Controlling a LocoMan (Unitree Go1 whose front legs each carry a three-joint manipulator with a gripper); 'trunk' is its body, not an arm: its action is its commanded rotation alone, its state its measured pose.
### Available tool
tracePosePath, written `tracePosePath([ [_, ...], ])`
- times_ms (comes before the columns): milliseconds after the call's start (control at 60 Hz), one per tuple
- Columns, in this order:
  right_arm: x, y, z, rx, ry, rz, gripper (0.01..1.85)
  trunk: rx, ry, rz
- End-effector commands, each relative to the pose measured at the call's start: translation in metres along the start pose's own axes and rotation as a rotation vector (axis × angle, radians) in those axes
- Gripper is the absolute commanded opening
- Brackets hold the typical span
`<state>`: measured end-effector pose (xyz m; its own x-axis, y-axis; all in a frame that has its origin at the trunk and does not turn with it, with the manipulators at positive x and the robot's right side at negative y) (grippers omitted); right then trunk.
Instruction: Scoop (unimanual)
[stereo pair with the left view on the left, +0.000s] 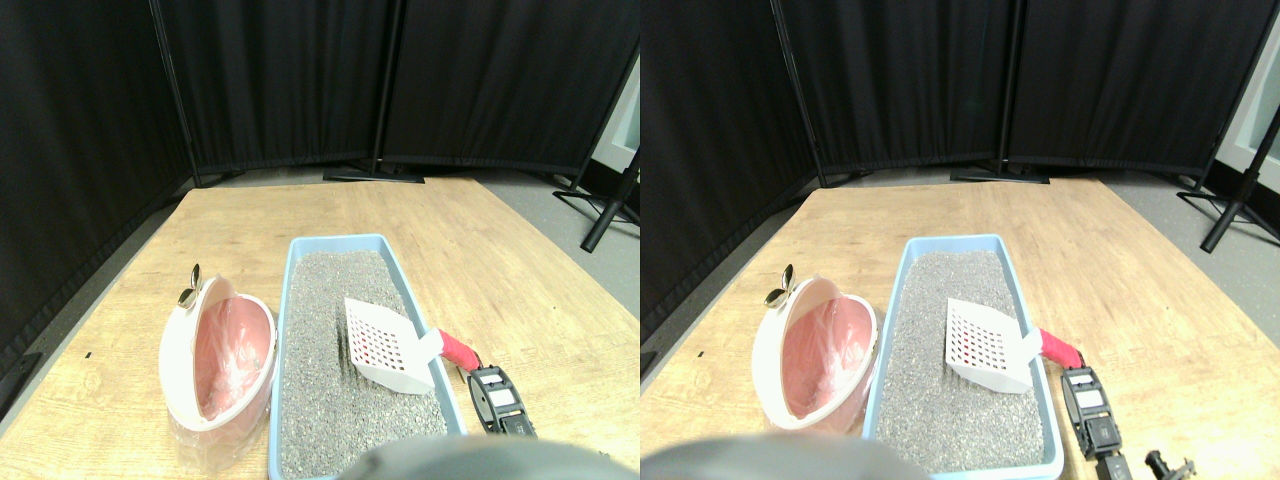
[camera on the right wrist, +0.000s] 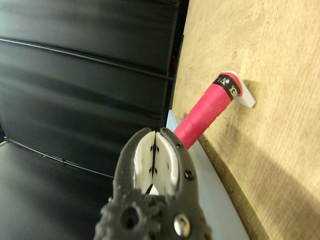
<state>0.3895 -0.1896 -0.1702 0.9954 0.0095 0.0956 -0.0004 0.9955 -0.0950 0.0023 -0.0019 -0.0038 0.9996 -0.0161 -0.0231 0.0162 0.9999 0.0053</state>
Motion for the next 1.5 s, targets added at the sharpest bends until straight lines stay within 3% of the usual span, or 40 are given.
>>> tracePosePath([
  [17, 0.001, -0.001, 0.009, -0.012, -0.042, -0.008, 0.47, -0.005, -0.001, 0.004],
  [150, -0.005, 0.002, 0.010, -0.002, -0.050, -0.001, 0.46, -0.007, -0.004, 0.000],
  [300, -0.009, 0.002, 0.010, 0.016, -0.109, 0.019, 0.44, -0.015, -0.006, -0.006],
  [617, -0.007, 0.000, 0.009, 0.143, -0.128, 0.074, 0.78, -0.018, -0.006, -0.004],
  [700, -0.002, -0.001, 0.005, 0.205, -0.114, 0.099, 0.94, -0.018, -0.002, -0.007],
  [750, -0.001, -0.001, 0.005, 0.191, -0.089, 0.074, 0.97, -0.021, -0.003, -0.006],
  [850, 0.005, -0.001, -0.001, 0.237, -0.088, 0.104, 1.02, -0.022, -0.002, -0.005],
  [1117, 0.020, -0.003, -0.017, 0.268, -0.011, 0.061, 1.01, -0.024, 0.001, -0.009],
  [1500, 0.038, -0.005, -0.029, 0.279, 0.058, 0.053, 0.95, -0.023, -0.003, -0.015],
])
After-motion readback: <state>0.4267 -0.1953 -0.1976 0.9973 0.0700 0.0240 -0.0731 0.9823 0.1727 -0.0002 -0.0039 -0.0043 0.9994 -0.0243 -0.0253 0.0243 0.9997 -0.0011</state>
